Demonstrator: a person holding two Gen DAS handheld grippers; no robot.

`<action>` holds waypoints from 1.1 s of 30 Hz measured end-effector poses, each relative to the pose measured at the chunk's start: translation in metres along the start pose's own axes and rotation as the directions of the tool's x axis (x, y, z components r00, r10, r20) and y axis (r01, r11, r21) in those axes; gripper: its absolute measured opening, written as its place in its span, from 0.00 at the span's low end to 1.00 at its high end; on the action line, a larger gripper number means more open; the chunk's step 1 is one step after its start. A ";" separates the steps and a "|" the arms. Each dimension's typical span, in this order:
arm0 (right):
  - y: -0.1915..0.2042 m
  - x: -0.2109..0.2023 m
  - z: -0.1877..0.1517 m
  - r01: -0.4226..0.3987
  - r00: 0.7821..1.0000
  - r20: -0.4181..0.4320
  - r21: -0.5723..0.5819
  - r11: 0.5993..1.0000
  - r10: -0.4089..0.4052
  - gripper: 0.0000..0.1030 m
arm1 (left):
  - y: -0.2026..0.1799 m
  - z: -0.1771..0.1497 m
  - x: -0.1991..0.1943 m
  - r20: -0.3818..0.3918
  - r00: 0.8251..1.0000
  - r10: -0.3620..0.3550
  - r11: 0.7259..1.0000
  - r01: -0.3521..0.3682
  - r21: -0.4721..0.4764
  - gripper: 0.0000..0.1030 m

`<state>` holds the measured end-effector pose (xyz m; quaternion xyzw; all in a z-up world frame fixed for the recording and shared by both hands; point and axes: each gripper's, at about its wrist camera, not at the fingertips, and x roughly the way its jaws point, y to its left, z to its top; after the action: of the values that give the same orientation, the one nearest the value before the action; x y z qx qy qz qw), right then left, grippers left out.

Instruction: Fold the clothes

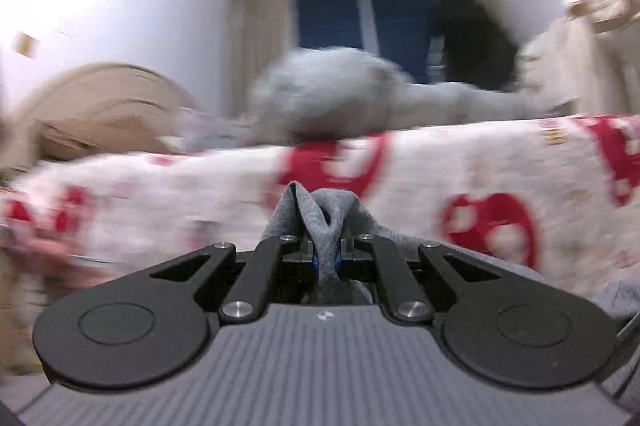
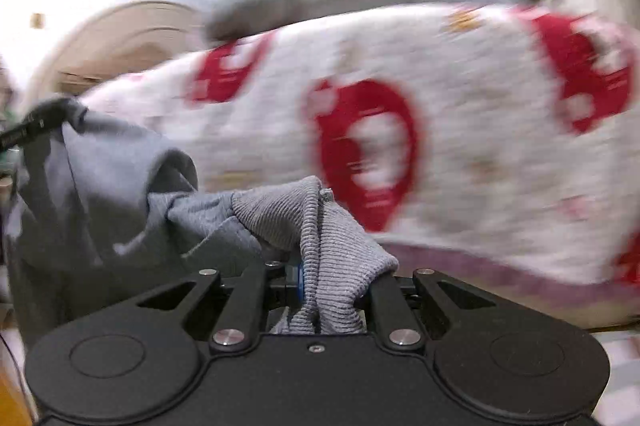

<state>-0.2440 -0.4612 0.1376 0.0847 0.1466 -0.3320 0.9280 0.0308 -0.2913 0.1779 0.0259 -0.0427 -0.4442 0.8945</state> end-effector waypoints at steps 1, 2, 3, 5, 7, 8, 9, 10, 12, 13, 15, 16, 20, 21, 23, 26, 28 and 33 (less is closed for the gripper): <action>-0.011 -0.006 0.000 0.064 0.998 -0.004 -0.008 0.998 -0.064 0.11 | -0.013 -0.009 0.020 -0.052 0.998 -0.046 0.999 0.045 -0.013 0.11; -0.023 -0.008 -0.005 0.141 0.990 -0.024 -0.013 0.990 -0.141 0.11 | -0.026 -0.019 0.040 -0.103 0.990 -0.092 0.996 0.090 -0.029 0.19; -0.035 -0.010 -0.009 0.217 0.975 -0.044 -0.019 0.976 -0.218 0.11 | -0.038 -0.028 0.060 -0.155 0.978 -0.138 0.990 0.133 -0.046 0.40; -0.063 -0.008 -0.024 0.361 0.927 -0.099 -0.034 0.932 -0.362 0.13 | -0.067 -0.066 0.088 -0.357 0.916 -0.180 0.982 0.189 -0.012 0.51; -0.098 0.018 -0.062 0.487 0.839 -0.228 -0.091 0.868 -0.495 0.22 | -0.082 -0.101 0.086 -0.455 0.874 -0.168 0.979 0.204 0.029 0.51; -0.116 0.031 -0.081 0.540 0.784 -0.289 -0.122 0.833 -0.550 0.28 | -0.082 -0.120 0.077 -0.480 0.859 -0.180 0.972 0.230 0.046 0.51; -0.132 0.043 -0.102 0.551 0.754 -0.361 -0.105 0.828 -0.548 0.28 | -0.078 -0.138 0.066 -0.500 0.845 -0.190 0.967 0.250 0.054 0.55; -0.148 0.051 -0.125 0.551 0.746 -0.425 -0.039 0.834 -0.513 0.28 | -0.069 -0.155 0.055 -0.523 0.833 -0.182 0.967 0.247 0.057 0.58; -0.161 0.057 -0.155 0.551 0.737 -0.491 0.037 0.834 -0.465 0.29 | -0.041 -0.188 0.036 -0.599 0.786 -0.152 0.976 0.215 0.034 0.64; -0.157 0.061 -0.161 0.548 0.730 -0.493 0.010 0.836 -0.473 0.30 | -0.026 -0.201 0.026 -0.635 0.760 -0.138 0.982 0.186 0.009 0.64; -0.137 0.070 -0.160 0.506 0.740 -0.463 -0.097 0.857 -0.489 0.34 | 0.004 -0.226 0.009 -0.704 0.700 -0.120 0.992 0.118 -0.051 0.64; -0.127 0.075 -0.157 0.481 0.756 -0.437 -0.134 0.866 -0.487 0.37 | 0.019 -0.237 0.000 -0.729 0.674 -0.119 0.993 0.085 -0.084 0.64; -0.072 0.097 -0.132 0.262 0.883 -0.368 -0.132 0.956 -0.292 0.47 | 0.060 -0.263 -0.034 -0.769 0.630 -0.110 0.988 -0.011 -0.151 0.65; -0.058 0.102 -0.129 0.177 0.907 -0.370 -0.104 0.979 -0.203 0.48 | 0.066 -0.264 -0.041 -0.777 0.623 -0.094 0.990 -0.027 -0.142 0.65; -0.029 0.113 -0.133 0.001 0.917 -0.399 -0.008 1.000 -0.004 0.49 | 0.078 -0.267 -0.051 -0.784 0.618 -0.055 0.990 -0.069 -0.123 0.69; 0.006 0.130 -0.150 -0.192 0.865 -0.445 0.132 0.973 0.231 0.49 | 0.097 -0.271 -0.056 -0.788 0.613 -0.054 0.980 -0.118 -0.158 0.73; 0.024 0.141 -0.163 -0.270 0.814 -0.479 0.185 0.945 0.327 0.49 | 0.107 -0.276 -0.060 -0.785 0.616 -0.064 0.973 -0.136 -0.186 0.73; 0.069 0.154 -0.182 -0.370 0.720 -0.554 0.200 0.907 0.417 0.50 | 0.123 -0.286 -0.060 -0.791 0.602 -0.112 0.957 -0.150 -0.249 0.81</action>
<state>-0.1256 -0.4537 -0.0807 0.2466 0.3909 -0.0900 0.8822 0.1206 -0.1671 -0.0999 0.0894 0.4262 -0.3772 0.8174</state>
